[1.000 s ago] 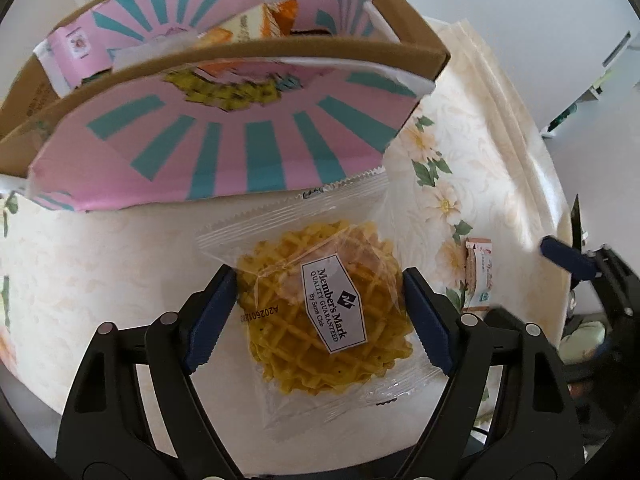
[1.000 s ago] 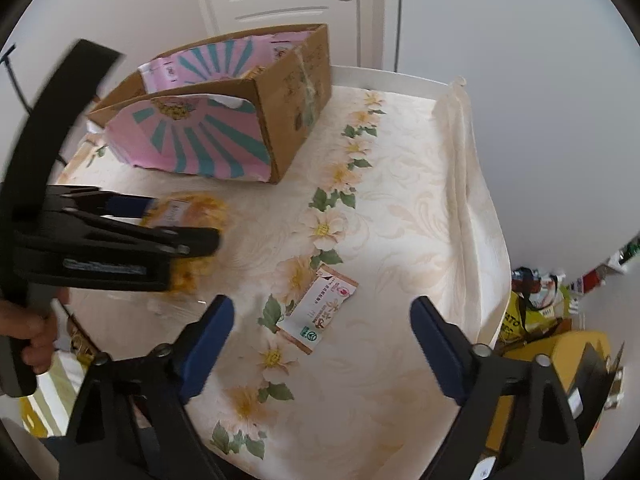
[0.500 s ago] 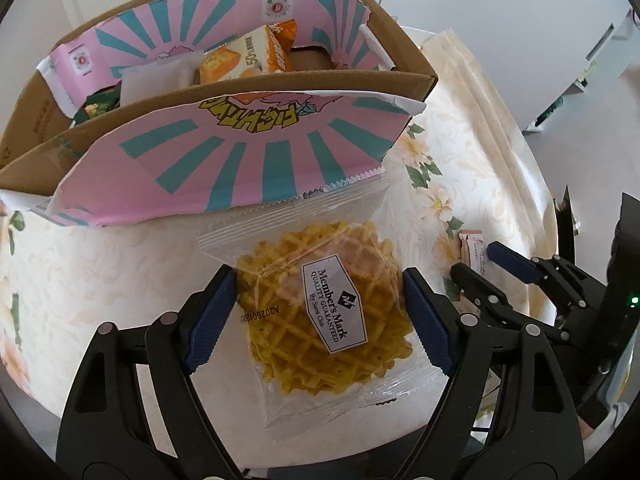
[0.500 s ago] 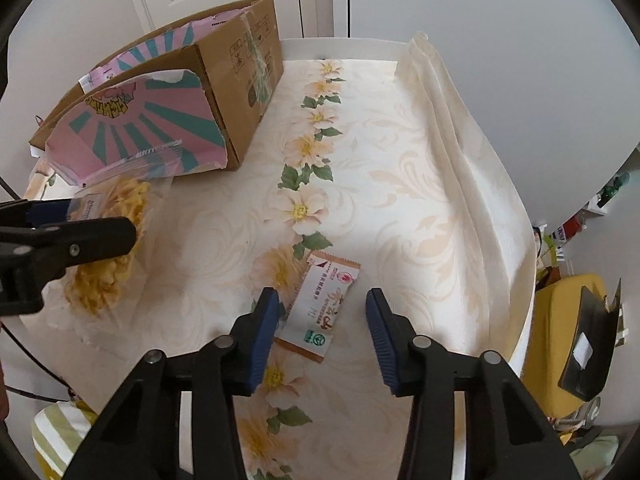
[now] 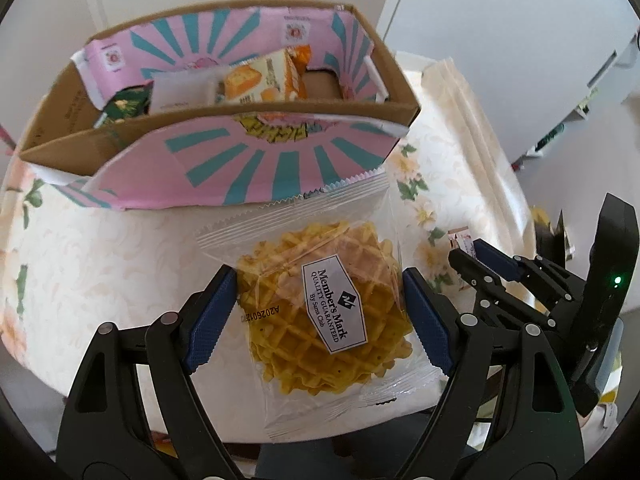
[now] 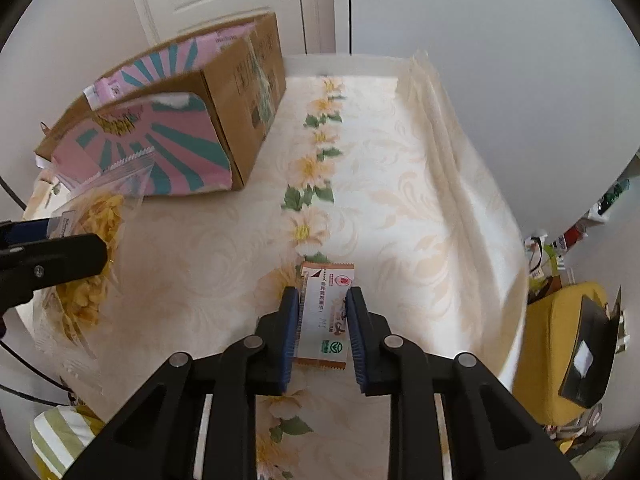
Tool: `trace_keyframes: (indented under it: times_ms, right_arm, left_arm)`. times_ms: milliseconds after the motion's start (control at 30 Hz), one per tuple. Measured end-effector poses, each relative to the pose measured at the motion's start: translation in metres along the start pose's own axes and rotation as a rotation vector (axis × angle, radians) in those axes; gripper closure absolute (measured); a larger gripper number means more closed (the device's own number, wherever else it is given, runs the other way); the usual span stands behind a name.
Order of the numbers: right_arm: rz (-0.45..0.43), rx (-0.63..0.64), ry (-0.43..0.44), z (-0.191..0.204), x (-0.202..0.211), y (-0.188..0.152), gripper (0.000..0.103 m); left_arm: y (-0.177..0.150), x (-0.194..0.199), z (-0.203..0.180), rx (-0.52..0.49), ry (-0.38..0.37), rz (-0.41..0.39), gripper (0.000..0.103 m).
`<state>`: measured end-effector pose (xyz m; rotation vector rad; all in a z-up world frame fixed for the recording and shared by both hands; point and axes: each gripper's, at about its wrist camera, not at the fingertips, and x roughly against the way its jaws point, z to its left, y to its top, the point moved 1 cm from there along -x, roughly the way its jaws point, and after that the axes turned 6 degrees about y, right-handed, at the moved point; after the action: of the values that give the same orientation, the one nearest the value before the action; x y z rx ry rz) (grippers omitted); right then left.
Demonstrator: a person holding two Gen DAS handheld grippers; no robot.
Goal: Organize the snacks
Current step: 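Hold the waffle bag with left tool while right tool grasps the white-red packet, then lower the waffle bag into the box and open left tool while right tool carries the packet over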
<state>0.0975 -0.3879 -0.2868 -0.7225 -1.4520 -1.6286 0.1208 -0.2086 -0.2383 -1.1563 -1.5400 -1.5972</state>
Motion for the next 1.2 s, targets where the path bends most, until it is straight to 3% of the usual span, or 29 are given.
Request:
trace_keyframes:
  times_ms: [333,600,900,1200]
  right_arm:
    - [-0.092,0.098,0.100,-0.001,0.049,0.048,0.081]
    - [-0.173,0.162,0.158,0.019,0.069,0.104,0.081]
    - [-0.244,0.125,0.154,0.071,0.064,0.160,0.081]
    - [-0.245,0.037,0.128,0.115,0.033,0.188,0.081]
  left_arm:
    - [0.019,0.063,0.004,0.115,0.028,-0.138,0.023]
    - [0.071,0.097,0.048,0.135,0.042,-0.244,0.023]
    - [0.141,0.074,0.109,0.019,0.058,-0.219,0.023]
    - [0.167,0.014,0.140,-0.151,0.096,-0.149,0.022]
